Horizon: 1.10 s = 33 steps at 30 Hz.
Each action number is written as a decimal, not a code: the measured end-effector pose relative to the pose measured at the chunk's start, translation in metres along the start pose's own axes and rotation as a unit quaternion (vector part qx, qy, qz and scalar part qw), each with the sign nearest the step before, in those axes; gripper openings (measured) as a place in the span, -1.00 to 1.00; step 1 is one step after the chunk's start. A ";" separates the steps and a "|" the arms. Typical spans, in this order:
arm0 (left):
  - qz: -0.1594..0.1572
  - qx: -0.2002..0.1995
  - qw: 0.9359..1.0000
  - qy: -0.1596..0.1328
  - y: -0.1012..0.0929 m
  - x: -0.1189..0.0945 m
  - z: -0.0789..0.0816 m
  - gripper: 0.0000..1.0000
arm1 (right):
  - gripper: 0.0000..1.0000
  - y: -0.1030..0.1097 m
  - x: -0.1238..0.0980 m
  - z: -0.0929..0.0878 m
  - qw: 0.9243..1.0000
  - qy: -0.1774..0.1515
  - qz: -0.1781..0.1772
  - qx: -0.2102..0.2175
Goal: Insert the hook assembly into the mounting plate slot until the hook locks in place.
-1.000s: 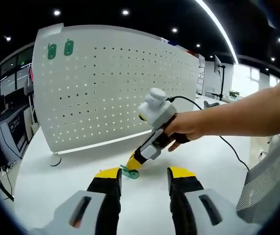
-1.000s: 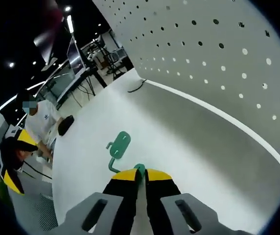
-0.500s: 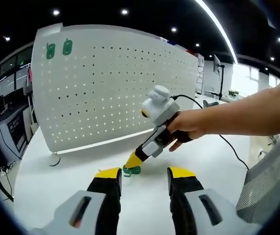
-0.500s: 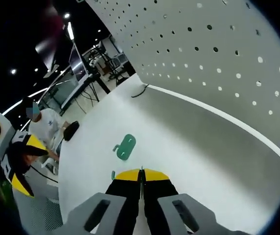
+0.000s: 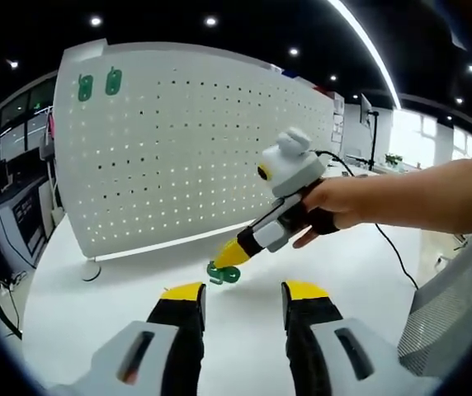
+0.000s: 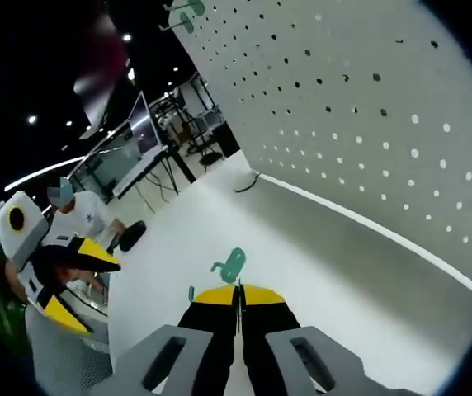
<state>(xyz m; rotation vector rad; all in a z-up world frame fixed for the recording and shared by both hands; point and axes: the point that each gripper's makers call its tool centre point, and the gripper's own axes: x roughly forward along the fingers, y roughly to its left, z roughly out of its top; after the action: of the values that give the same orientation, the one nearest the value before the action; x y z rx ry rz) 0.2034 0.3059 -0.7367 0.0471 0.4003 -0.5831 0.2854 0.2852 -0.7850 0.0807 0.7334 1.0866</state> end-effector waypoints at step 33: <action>-0.020 0.002 0.995 -0.102 -0.018 -0.037 0.090 -0.31 | -1.00 0.093 -0.120 0.093 0.976 -0.203 -0.031 -0.078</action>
<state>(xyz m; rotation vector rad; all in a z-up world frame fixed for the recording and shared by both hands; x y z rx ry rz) 0.1968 0.2963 -0.6382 -0.0165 0.2014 -0.6226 0.2363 0.2583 -0.6161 0.1402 0.2809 1.0217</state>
